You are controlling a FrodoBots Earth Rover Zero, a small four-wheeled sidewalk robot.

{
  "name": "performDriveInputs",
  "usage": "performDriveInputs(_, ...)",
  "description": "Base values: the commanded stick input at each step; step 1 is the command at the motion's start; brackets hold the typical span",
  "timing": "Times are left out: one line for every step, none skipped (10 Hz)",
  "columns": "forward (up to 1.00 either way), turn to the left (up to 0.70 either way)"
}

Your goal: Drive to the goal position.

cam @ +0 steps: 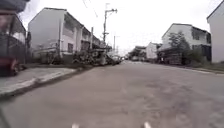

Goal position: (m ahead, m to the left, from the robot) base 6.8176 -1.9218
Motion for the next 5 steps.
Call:
performDriveInputs(0.7,0.02)
performDriveInputs(0.7,-0.1)
performDriveInputs(0.7,-0.19)
performDriveInputs(0.7,0.04)
performDriveInputs(0.7,0.0)
